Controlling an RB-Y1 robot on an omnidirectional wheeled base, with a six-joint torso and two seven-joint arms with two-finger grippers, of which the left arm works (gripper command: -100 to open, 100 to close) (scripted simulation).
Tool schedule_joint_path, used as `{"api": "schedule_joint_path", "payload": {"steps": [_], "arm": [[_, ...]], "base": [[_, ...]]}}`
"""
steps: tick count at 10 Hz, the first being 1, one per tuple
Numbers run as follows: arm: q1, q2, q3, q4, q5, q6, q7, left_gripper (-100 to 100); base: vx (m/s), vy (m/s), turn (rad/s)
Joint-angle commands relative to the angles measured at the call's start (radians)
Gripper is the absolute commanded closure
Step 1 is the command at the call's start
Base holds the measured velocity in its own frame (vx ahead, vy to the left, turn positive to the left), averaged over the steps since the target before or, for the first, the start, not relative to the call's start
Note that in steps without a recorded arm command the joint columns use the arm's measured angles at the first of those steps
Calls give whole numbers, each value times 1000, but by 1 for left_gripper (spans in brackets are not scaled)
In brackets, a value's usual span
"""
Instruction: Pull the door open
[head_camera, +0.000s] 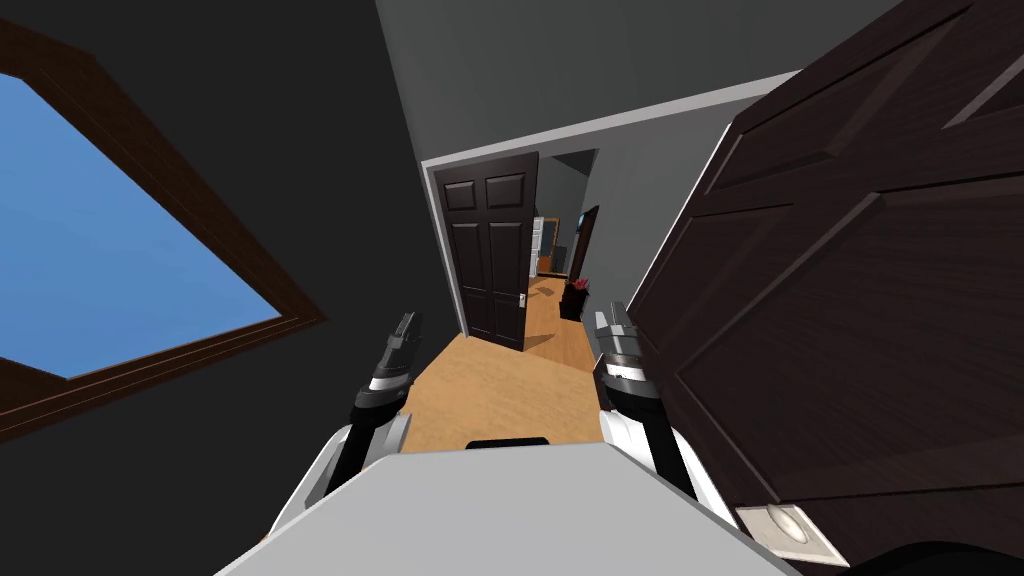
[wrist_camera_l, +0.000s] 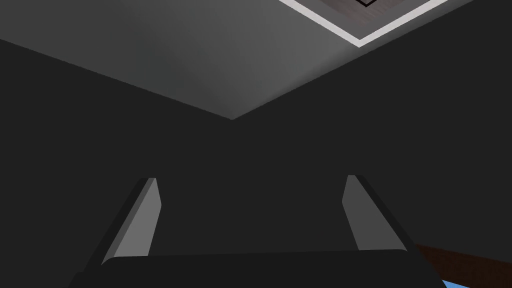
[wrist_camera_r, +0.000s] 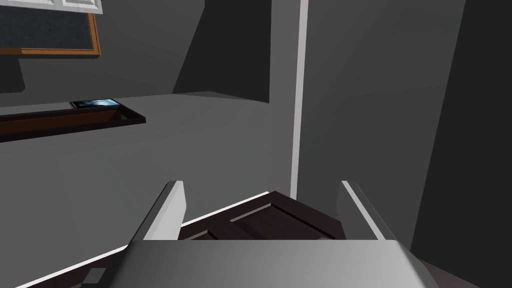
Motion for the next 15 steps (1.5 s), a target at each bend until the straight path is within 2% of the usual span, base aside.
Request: {"api": "schedule_joint_path", "payload": {"steps": [1,2,4,5,7,8,10,11,13,14,15], "arm": [[-7,3,13,34,-17,-13,-50,-100],[-7,3,13,34,-17,-13,-60,-100],[-13,7,31,76,-39,-28,-124,-100],[-13,7,31,76,-39,-28,-134,-100],[-20,10,49,119,-62,-44,-197,-100],[-20,10,49,119,-62,-44,-209,-100],[-27,13,68,165,-86,-60,-271,-100],[-27,13,68,165,-86,-60,-284,-100],[-34,17,88,211,-111,-77,-346,-100],[-34,17,88,211,-111,-77,-359,-100],[-38,18,98,235,-124,-86,-396,-100]], "base": [[78,-57,-50],[60,-45,-13],[69,-46,-42],[71,-35,-16],[84,-41,-48],[56,-42,-13],[72,-50,-43],[60,-46,-18],[72,-54,-47],[71,-40,-18],[60,-40,-39]]}}
